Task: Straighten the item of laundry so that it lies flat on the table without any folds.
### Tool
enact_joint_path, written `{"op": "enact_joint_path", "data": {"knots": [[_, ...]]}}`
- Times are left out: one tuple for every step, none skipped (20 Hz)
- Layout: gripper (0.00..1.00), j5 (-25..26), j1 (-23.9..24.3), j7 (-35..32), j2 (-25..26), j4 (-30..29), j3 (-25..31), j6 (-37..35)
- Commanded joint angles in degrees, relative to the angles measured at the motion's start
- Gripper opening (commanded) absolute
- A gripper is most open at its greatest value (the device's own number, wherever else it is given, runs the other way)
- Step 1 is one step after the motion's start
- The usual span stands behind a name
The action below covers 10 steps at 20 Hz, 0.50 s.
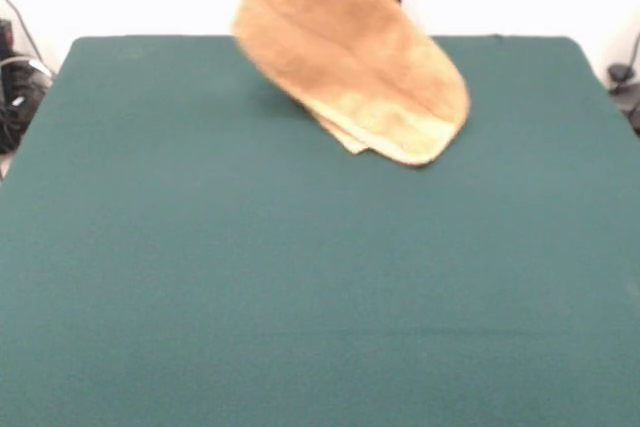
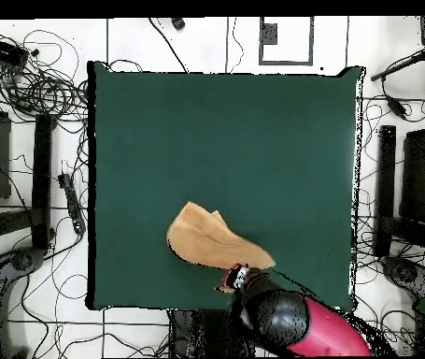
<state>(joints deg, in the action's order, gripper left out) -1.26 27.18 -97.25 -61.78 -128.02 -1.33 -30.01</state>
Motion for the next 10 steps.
{"op": "enact_joint_path", "data": {"knots": [[0.00, 4.3, 13.0, 10.2, 2.1, 6.4, 3.8, -5.6], [0.00, 4.9, 15.2, 11.2, 2.9, 7.7, 5.0, -5.8], [0.00, 5.4, 17.4, 12.1, 3.9, 9.1, 6.4, -6.1], [0.00, 6.2, 19.0, 13.1, 4.6, 10.8, 7.3, -7.2], [0.00, 6.6, 20.8, 14.1, 5.4, 12.4, 8.6, -8.5], [0.00, 7.0, 22.4, 15.0, 5.9, 13.8, 9.7, -9.8], [0.00, 7.4, 23.8, 15.6, 6.4, 15.2, 10.8, -11.0], [0.00, 7.8, 25.2, 16.3, 6.9, 16.6, 11.9, -12.1], [0.00, 8.4, 26.5, 17.0, 7.4, 17.8, 13.0, -13.3], [0.00, 8.8, 27.6, 17.7, 8.0, 19.1, 13.8, -14.1]]}}
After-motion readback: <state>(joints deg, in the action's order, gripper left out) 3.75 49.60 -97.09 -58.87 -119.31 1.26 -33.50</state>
